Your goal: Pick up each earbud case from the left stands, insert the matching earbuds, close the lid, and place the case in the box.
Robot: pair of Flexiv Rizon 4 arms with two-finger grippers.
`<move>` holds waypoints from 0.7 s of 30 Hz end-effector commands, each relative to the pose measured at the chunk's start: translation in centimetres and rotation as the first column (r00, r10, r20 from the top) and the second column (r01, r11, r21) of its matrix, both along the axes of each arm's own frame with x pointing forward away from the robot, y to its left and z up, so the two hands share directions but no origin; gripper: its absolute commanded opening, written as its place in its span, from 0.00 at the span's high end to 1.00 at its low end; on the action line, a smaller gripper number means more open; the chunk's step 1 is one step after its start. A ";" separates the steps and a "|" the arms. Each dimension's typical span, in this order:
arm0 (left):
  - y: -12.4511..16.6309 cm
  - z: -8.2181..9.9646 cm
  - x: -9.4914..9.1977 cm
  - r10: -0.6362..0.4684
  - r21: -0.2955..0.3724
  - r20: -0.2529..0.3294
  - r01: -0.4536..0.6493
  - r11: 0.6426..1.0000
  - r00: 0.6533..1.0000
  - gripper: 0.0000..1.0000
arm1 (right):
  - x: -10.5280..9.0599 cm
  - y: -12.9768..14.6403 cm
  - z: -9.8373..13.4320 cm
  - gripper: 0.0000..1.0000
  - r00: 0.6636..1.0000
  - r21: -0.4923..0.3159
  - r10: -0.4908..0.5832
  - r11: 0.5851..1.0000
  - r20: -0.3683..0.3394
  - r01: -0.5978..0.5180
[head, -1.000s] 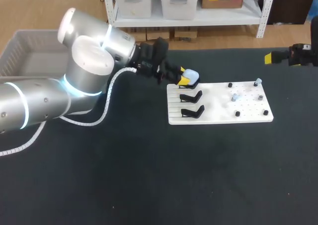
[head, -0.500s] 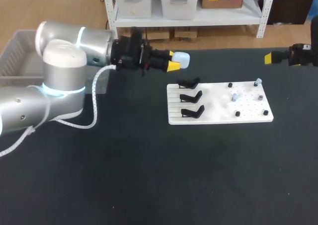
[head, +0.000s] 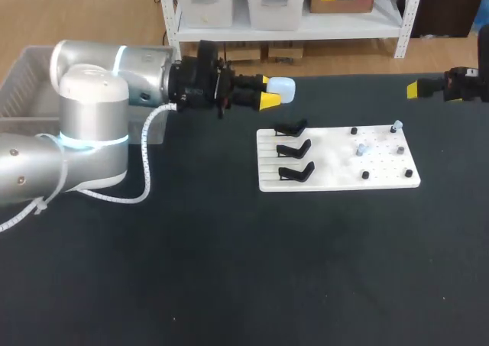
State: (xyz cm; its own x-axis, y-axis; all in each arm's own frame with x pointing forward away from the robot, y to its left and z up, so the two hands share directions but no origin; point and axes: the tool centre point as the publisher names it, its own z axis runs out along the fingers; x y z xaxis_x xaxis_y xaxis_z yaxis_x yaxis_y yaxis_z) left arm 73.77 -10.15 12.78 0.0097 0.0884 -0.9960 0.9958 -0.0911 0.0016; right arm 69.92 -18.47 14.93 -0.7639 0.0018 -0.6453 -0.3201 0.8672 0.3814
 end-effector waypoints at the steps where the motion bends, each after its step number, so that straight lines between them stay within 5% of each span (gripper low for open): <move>1: 0.1 0.0 -0.7 0.033 -0.018 0.004 -0.033 0.999 0.999 1.00 | 0.0 0.0 0.0 0.00 1.000 -0.001 0.000 1.000 -0.001 0.000; 21: -0.4 -0.5 -0.9 -0.059 -0.039 -0.017 0.058 0.998 0.998 1.00 | 0.0 0.0 0.0 0.00 1.000 -0.001 0.000 1.000 -0.001 0.000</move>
